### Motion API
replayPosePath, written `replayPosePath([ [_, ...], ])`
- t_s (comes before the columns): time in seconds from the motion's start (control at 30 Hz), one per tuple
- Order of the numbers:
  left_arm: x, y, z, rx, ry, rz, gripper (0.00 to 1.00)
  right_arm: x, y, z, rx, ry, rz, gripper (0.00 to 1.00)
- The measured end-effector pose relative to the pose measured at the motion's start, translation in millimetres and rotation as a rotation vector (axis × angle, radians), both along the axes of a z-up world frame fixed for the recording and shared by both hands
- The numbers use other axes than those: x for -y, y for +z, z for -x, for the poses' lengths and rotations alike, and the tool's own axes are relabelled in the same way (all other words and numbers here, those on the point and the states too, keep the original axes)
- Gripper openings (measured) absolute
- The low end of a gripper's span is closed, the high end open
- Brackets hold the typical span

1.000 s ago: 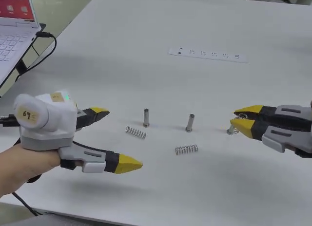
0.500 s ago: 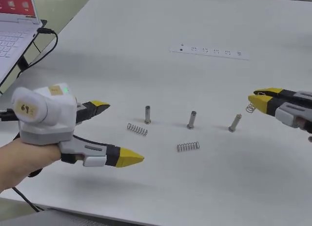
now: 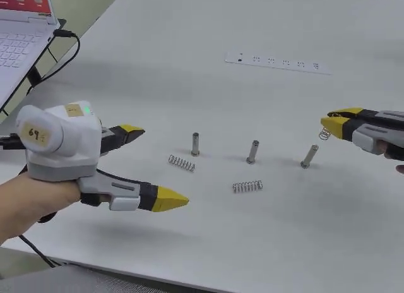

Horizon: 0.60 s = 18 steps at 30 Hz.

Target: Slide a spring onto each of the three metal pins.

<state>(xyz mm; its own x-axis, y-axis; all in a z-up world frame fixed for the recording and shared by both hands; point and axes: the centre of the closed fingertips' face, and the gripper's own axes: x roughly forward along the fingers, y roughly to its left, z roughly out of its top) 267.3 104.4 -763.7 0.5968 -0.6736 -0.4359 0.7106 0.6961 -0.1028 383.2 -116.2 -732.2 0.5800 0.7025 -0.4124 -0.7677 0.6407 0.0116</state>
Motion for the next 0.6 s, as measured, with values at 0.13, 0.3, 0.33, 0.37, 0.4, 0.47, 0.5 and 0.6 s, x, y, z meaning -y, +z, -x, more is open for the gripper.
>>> replayPosePath([
  [0.13,-1.7,-0.5,0.3,-0.002,0.006,0.003,0.98,-1.1,-6.9,0.7,-0.015,0.004,0.008,0.08],
  [0.3,-2.1,-2.7,1.4,-0.007,0.007,0.001,0.98,-0.4,-11.8,0.8,-0.030,0.003,0.010,0.08],
  [0.33,-1.9,-2.9,1.7,-0.008,0.007,0.002,0.98,-0.3,-12.1,0.7,-0.030,0.003,0.010,0.08],
  [0.37,-1.4,-2.9,1.9,-0.009,0.007,0.002,0.98,-0.3,-12.4,0.7,-0.031,0.003,0.011,0.08],
  [0.4,-1.1,-2.9,2.0,-0.009,0.007,0.002,0.98,-0.3,-13.0,0.3,-0.033,0.004,0.012,0.08],
  [0.47,-0.3,-1.7,1.7,-0.007,0.008,0.010,0.98,-0.4,-13.3,-0.6,-0.033,0.004,0.013,0.08],
  [0.5,-0.1,-1.3,1.4,-0.007,0.008,0.013,0.98,-0.5,-13.6,-0.9,-0.035,0.003,0.012,0.08],
  [0.6,-0.5,0.5,0.3,-0.002,0.010,0.015,0.98,-0.6,-14.6,-2.1,-0.036,0.001,0.012,0.08],
])
